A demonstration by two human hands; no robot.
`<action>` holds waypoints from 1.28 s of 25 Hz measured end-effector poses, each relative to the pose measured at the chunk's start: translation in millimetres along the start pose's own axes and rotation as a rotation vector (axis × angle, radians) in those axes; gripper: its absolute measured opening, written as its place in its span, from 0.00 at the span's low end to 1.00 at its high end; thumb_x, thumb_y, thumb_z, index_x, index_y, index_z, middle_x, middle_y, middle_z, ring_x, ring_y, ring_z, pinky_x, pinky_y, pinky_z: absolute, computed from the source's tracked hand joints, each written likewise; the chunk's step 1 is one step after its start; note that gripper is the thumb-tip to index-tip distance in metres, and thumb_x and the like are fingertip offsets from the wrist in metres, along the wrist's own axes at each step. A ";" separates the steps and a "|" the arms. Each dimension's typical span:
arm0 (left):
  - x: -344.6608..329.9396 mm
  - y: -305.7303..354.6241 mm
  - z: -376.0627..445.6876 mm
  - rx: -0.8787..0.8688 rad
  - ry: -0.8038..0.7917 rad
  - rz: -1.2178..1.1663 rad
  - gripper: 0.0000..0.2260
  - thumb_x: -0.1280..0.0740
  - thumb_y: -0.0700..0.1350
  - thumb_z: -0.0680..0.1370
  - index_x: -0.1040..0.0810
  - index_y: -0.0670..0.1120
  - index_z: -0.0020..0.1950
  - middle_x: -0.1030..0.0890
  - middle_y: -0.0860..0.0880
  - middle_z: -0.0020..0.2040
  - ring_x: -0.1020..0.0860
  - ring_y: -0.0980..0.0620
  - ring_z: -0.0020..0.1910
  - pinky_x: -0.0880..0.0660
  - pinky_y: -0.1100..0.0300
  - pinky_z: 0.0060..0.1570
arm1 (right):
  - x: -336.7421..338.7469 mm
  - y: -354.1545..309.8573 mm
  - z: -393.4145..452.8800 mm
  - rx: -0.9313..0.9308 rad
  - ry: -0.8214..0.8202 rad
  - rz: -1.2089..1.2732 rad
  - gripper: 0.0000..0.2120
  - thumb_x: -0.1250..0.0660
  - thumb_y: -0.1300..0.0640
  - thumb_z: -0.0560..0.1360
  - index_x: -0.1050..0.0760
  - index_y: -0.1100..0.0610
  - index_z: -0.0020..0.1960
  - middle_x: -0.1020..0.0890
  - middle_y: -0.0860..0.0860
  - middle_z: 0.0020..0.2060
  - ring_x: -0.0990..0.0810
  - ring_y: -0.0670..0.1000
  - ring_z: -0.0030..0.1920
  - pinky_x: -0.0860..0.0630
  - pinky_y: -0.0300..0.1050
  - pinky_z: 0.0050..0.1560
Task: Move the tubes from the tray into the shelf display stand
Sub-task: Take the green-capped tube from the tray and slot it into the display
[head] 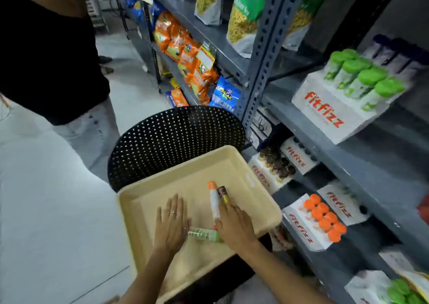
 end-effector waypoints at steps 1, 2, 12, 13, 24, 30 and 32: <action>-9.9 -8.5 2.4 0.037 0.019 -0.031 0.32 0.62 0.57 0.80 0.29 0.37 0.65 0.27 0.39 0.65 0.27 0.39 0.62 0.28 0.38 0.53 | -10.6 -5.0 1.4 0.015 -0.084 0.021 0.19 0.36 0.52 0.74 0.27 0.59 0.62 0.21 0.56 0.58 0.20 0.56 0.53 0.22 0.49 0.47; -12.2 -13.5 1.9 0.061 0.004 -0.043 0.33 0.61 0.59 0.79 0.31 0.38 0.67 0.29 0.40 0.67 0.29 0.39 0.64 0.30 0.38 0.57 | -17.7 -11.4 1.0 0.051 -0.224 0.039 0.17 0.39 0.54 0.77 0.29 0.60 0.63 0.23 0.57 0.60 0.23 0.58 0.57 0.25 0.52 0.53; -31.1 -28.5 -2.3 0.054 0.017 -0.120 0.40 0.65 0.67 0.75 0.40 0.41 0.73 0.37 0.43 0.73 0.41 0.44 0.72 0.47 0.44 0.67 | -45.5 -17.5 4.2 0.208 -0.381 -0.081 0.16 0.42 0.61 0.77 0.29 0.64 0.64 0.34 0.60 0.71 0.31 0.60 0.64 0.32 0.55 0.60; -30.9 -28.2 -3.7 0.051 0.014 -0.112 0.38 0.63 0.66 0.76 0.39 0.40 0.72 0.36 0.42 0.72 0.41 0.44 0.71 0.49 0.45 0.67 | -42.6 -15.8 4.7 0.206 -0.383 -0.048 0.16 0.41 0.60 0.77 0.28 0.64 0.63 0.32 0.59 0.69 0.30 0.60 0.63 0.31 0.55 0.59; 63.8 41.4 5.4 -0.126 0.217 -0.059 0.32 0.62 0.57 0.81 0.30 0.36 0.66 0.28 0.38 0.66 0.30 0.42 0.65 0.41 0.45 0.61 | 56.8 17.1 4.3 0.074 -0.337 0.463 0.14 0.33 0.60 0.72 0.24 0.52 0.57 0.23 0.58 0.56 0.24 0.59 0.56 0.24 0.49 0.54; 119.9 134.4 21.7 -0.353 0.337 -0.019 0.31 0.62 0.55 0.81 0.29 0.36 0.65 0.28 0.38 0.66 0.29 0.39 0.63 0.45 0.47 0.62 | 137.6 79.1 -25.3 0.095 -0.173 0.435 0.18 0.38 0.72 0.65 0.19 0.51 0.42 0.22 0.45 0.46 0.23 0.51 0.52 0.27 0.45 0.51; 130.4 171.3 23.0 -0.430 0.377 -0.043 0.31 0.62 0.55 0.81 0.30 0.37 0.66 0.29 0.38 0.67 0.30 0.40 0.65 0.44 0.46 0.64 | 171.7 103.3 -42.2 0.056 -0.108 0.442 0.18 0.38 0.72 0.65 0.19 0.53 0.42 0.26 0.41 0.37 0.25 0.48 0.46 0.30 0.41 0.47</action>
Point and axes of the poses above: each hand's wrist, its own z-axis towards the middle knuckle, its own x-axis out of the back of the hand, y = z × x, the point moved 1 cm from there along z, towards the middle knuckle
